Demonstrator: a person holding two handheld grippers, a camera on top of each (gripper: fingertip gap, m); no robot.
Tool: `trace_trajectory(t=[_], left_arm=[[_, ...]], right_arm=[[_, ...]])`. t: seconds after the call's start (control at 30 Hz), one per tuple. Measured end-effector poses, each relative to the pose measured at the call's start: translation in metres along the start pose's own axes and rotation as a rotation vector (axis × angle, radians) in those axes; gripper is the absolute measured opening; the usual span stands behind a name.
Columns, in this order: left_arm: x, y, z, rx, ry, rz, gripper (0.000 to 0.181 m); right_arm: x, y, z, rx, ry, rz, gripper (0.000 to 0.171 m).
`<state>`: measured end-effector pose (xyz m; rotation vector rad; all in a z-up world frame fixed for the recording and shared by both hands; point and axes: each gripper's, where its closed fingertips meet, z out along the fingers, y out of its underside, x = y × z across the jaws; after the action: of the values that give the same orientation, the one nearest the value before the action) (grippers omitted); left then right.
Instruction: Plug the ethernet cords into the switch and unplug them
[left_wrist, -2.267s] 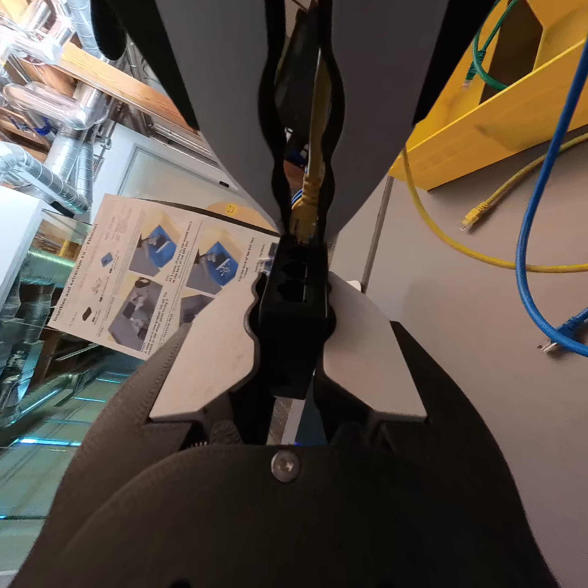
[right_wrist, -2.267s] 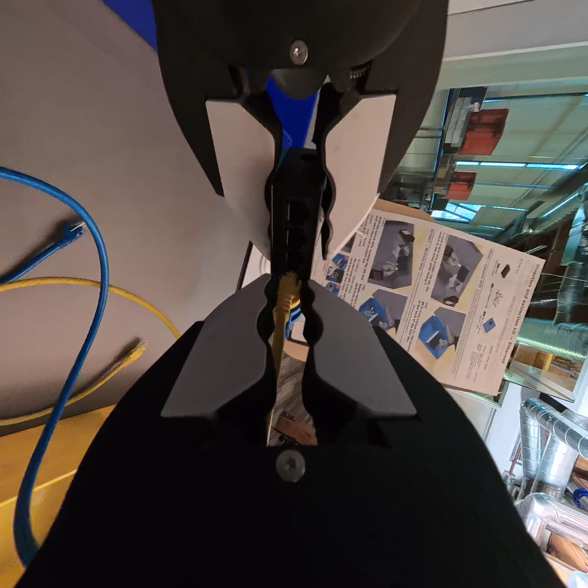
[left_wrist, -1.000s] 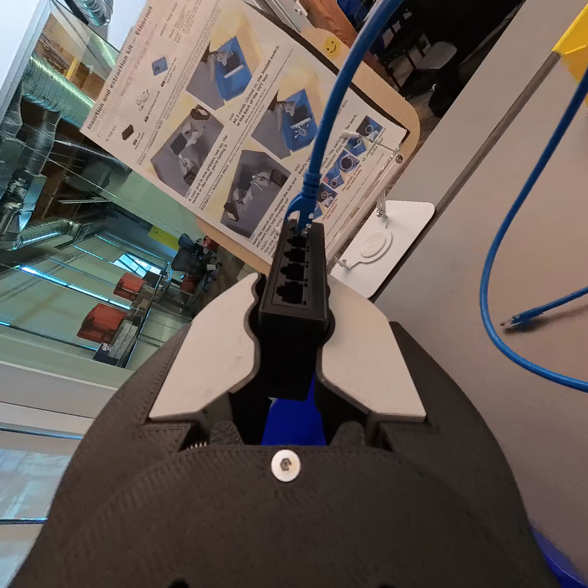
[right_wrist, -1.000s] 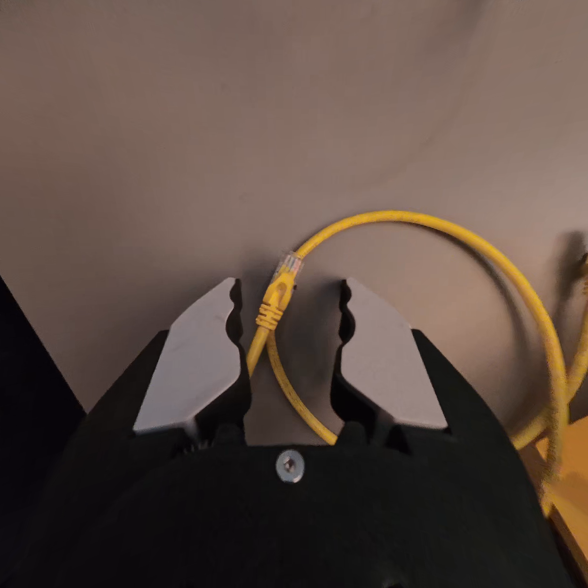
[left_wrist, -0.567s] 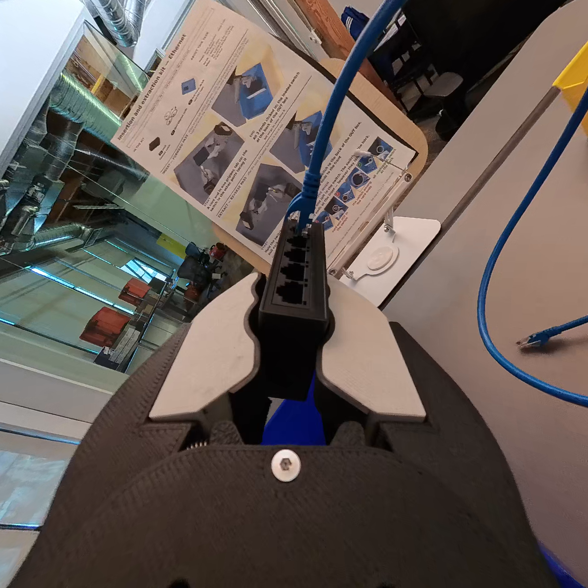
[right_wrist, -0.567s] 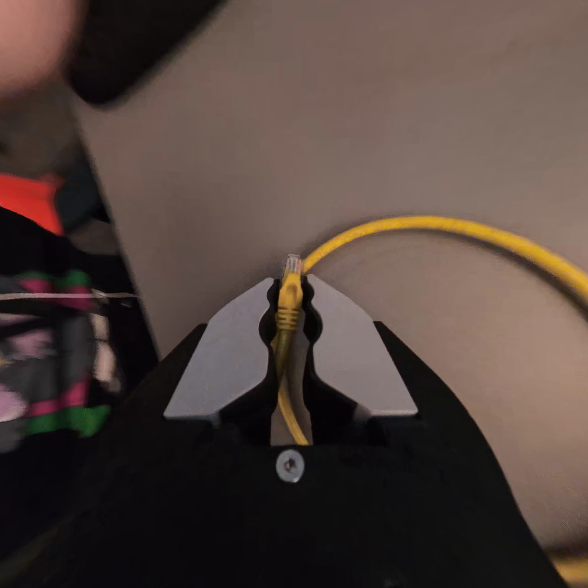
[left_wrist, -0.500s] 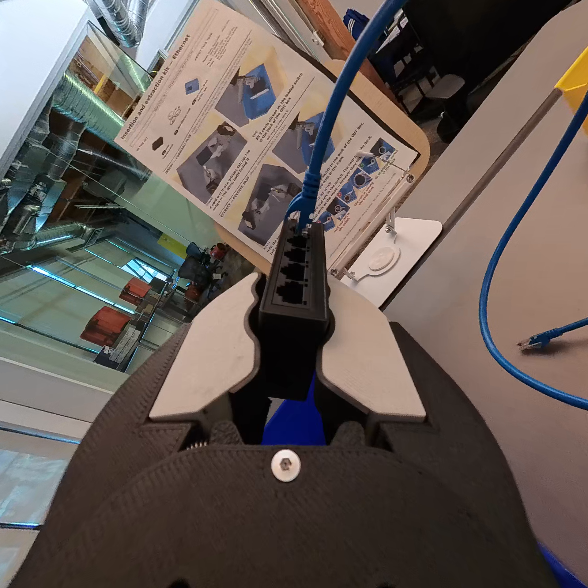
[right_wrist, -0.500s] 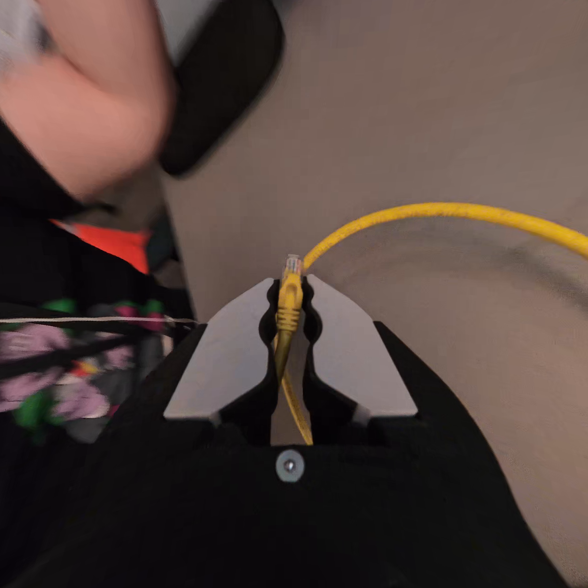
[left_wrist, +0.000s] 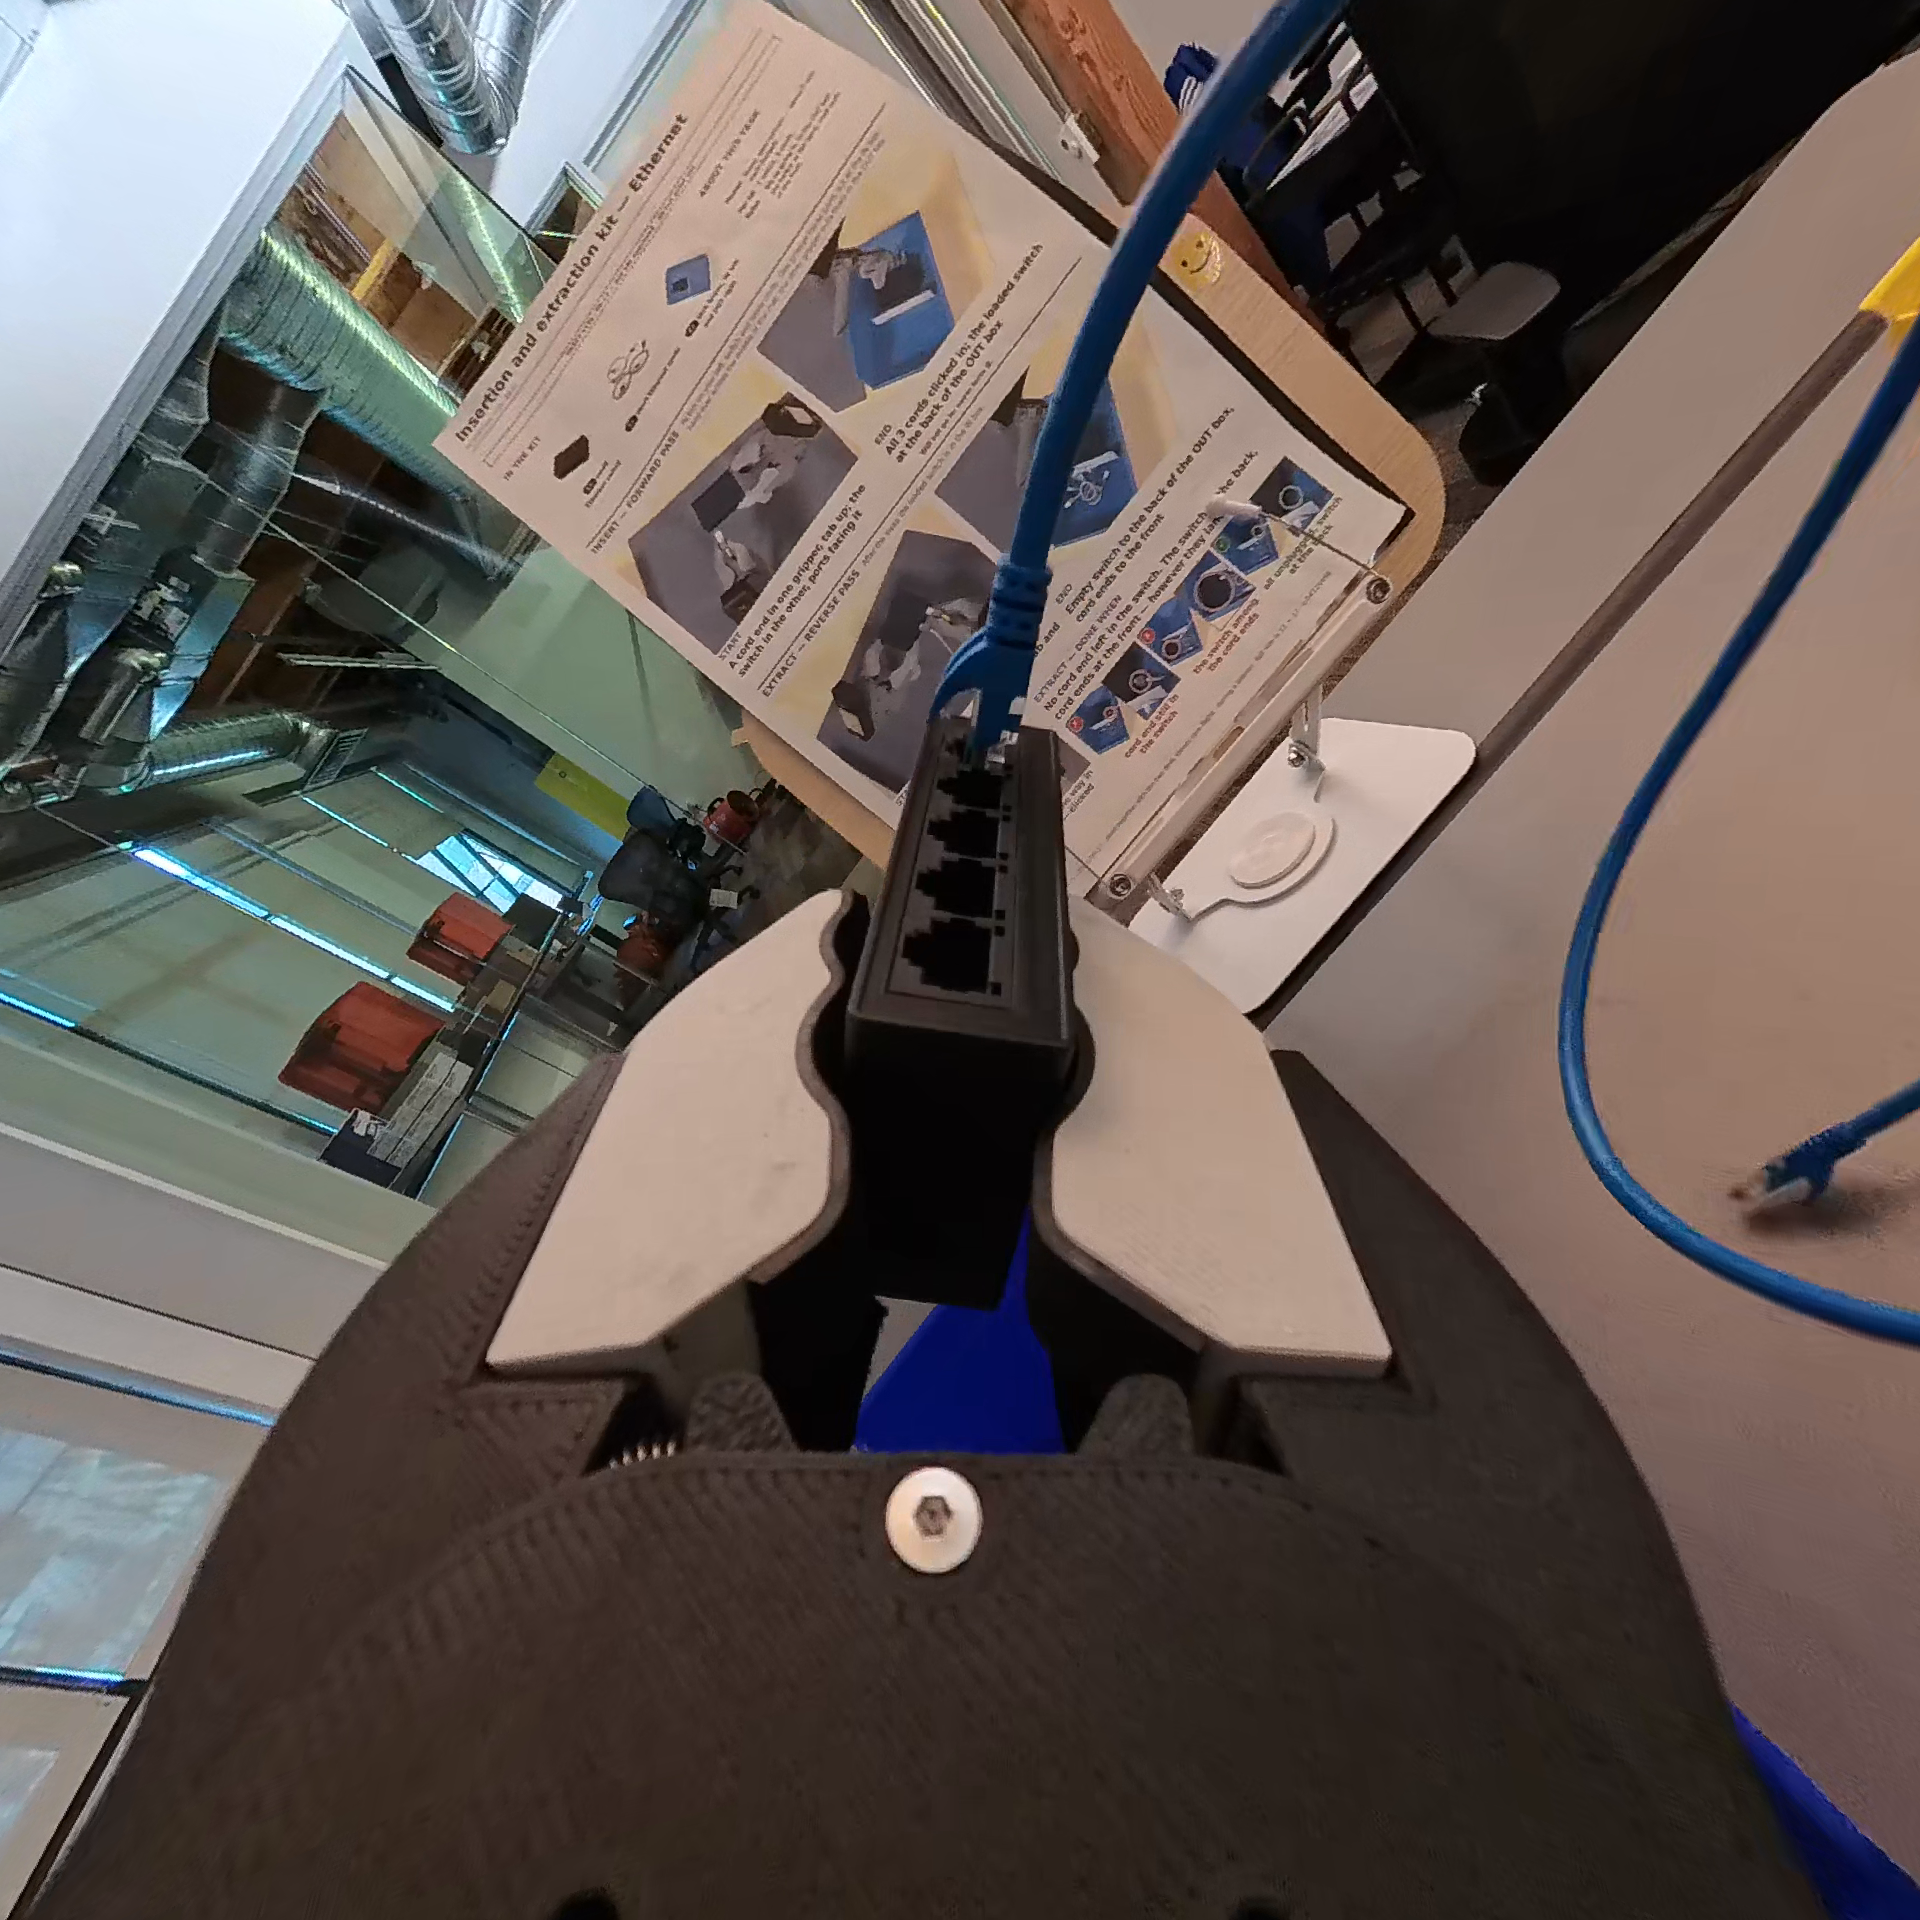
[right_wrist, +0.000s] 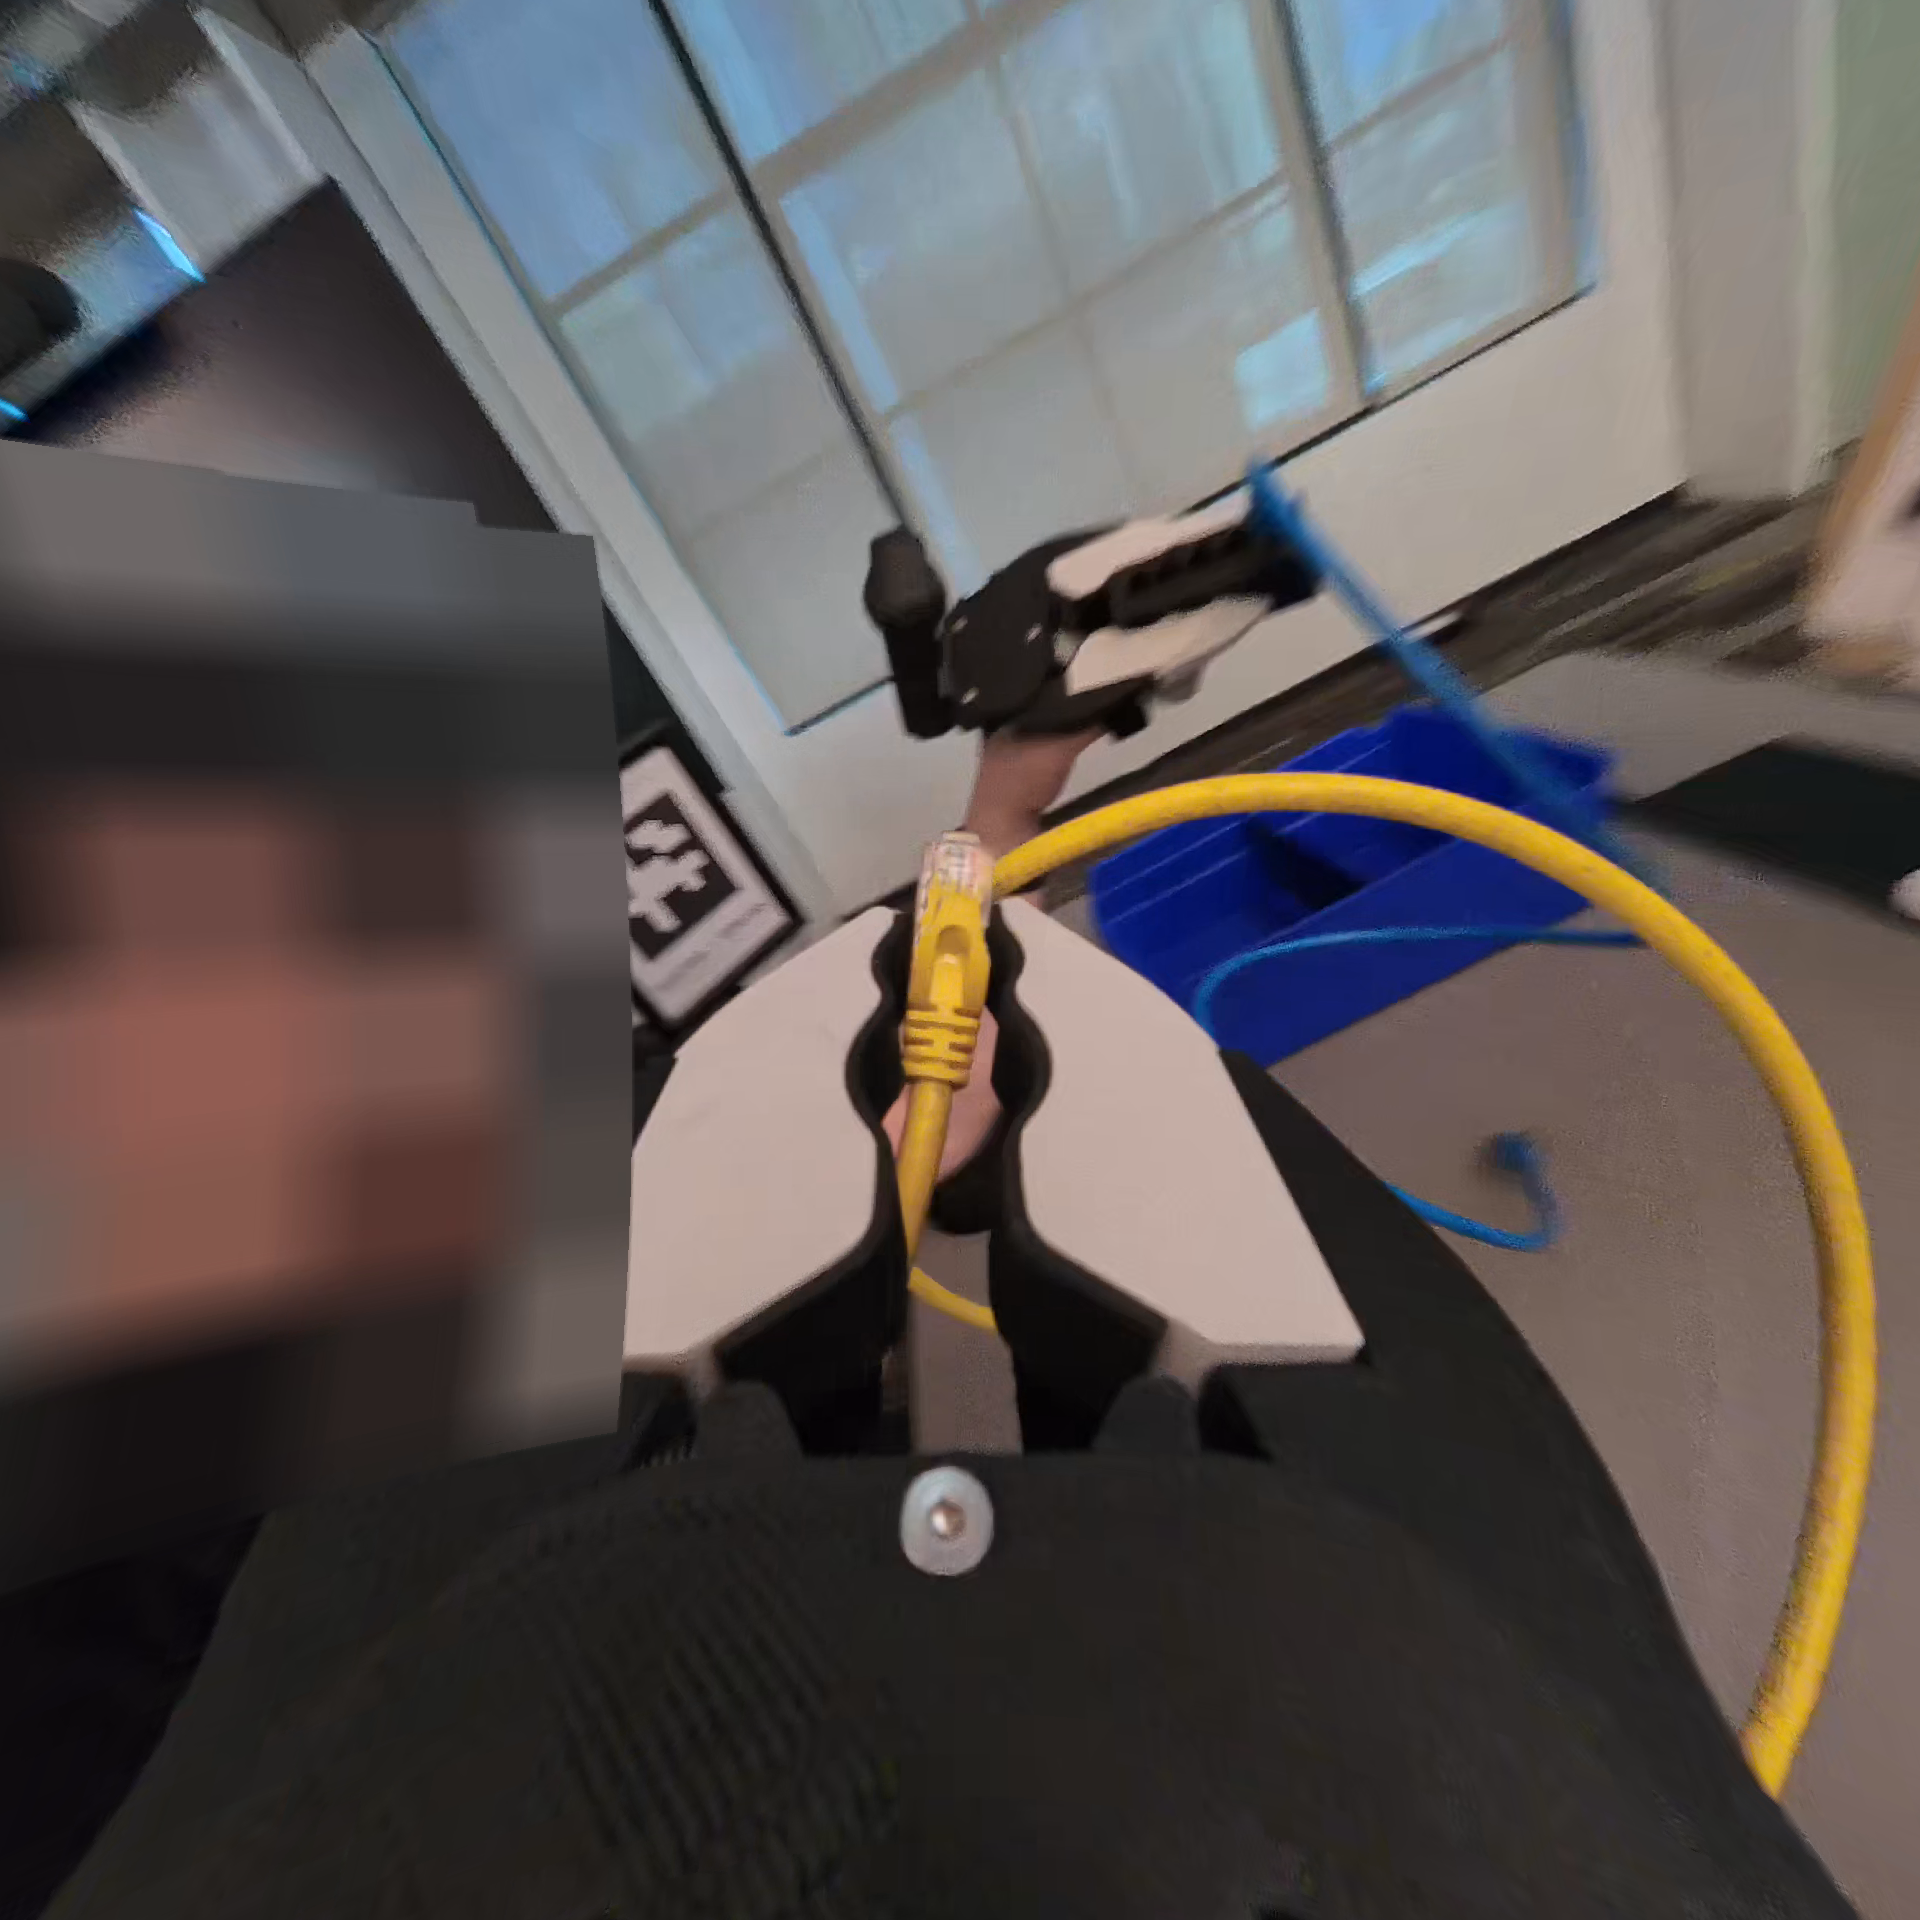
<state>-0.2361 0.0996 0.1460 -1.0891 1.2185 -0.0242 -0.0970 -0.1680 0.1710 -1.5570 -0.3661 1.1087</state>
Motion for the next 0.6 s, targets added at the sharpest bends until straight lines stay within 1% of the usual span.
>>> trace_trajectory(t=[0.03,0.1,0.17,0.27,0.37,0.4,0.43,0.5,0.6], left_arm=[[0.001,0.0,0.0,-0.001,0.001,0.003,0.031],[0.002,-0.001,0.001,-0.005,0.001,0.011,0.031],[0.005,-0.002,0.003,-0.006,0.005,0.02,0.031],[0.009,-0.002,0.006,-0.016,0.009,0.034,0.031],[0.009,0.0,0.008,-0.028,0.009,0.033,0.031],[0.007,0.002,0.009,-0.036,0.001,0.026,0.031],[0.005,0.005,0.009,-0.042,-0.001,0.015,0.031],[-0.002,0.013,0.009,-0.055,-0.002,-0.017,0.031],[-0.013,0.024,0.006,-0.071,-0.026,-0.041,0.031]], right_arm=[[0.001,-0.014,-0.014,-0.003,0.073,-0.072,0.014],[0.006,-0.036,-0.043,-0.028,0.232,-0.203,0.014],[0.007,-0.053,-0.07,-0.033,0.317,-0.249,0.014],[0.007,-0.07,-0.102,0.004,0.371,-0.256,0.014],[0.013,-0.074,-0.126,0.009,0.414,-0.254,0.014],[0.009,-0.077,-0.132,0.03,0.392,-0.253,0.014],[0.003,-0.077,-0.137,0.034,0.353,-0.232,0.014],[0.002,-0.071,-0.15,-0.001,0.345,-0.183,0.014],[0.017,-0.067,-0.17,-0.037,0.432,-0.2,0.014]])
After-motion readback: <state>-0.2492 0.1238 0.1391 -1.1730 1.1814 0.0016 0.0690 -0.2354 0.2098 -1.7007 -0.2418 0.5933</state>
